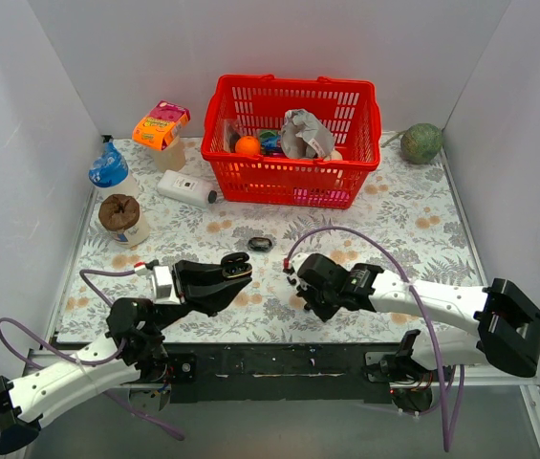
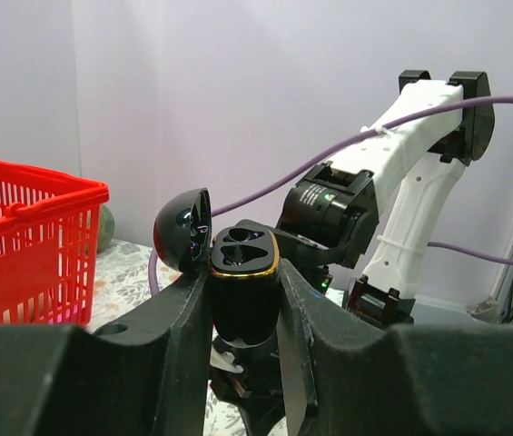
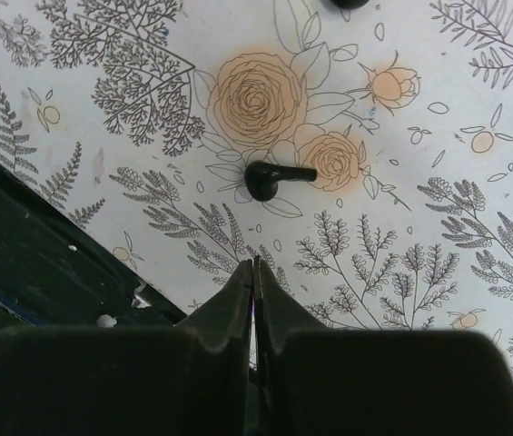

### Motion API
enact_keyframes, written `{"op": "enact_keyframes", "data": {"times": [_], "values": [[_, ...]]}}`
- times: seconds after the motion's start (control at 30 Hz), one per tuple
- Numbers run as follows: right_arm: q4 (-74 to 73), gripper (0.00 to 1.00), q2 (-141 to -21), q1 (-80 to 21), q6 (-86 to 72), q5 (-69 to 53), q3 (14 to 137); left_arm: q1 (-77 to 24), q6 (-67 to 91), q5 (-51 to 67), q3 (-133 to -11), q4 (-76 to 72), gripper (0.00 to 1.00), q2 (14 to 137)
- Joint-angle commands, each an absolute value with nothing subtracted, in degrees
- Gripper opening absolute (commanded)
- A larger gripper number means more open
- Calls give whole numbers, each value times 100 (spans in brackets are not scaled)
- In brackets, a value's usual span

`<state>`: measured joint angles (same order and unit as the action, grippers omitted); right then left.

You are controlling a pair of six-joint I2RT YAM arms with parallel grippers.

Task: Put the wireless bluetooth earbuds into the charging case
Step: Pick up the earbud from the center of the board.

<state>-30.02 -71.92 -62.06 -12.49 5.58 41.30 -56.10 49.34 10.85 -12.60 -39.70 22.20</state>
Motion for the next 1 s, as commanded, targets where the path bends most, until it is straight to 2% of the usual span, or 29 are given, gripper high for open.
{"op": "enact_keyframes", "data": {"times": [0.0, 0.17, 0.97], "values": [[-2778, 6, -7110, -6231, -1591, 905, 4070, -5625, 4983, 914, -1222, -3806, 0, 2048], [-2514, 1, -7479, -6231, -1626, 809, 4025, -5625, 5036, 896, -1222, -3753, 0, 1986], [-2347, 1, -8736, -6117, -1503, 896, 4939, -5625, 5080, 765, -1274, -3269, 0, 1758]]}}
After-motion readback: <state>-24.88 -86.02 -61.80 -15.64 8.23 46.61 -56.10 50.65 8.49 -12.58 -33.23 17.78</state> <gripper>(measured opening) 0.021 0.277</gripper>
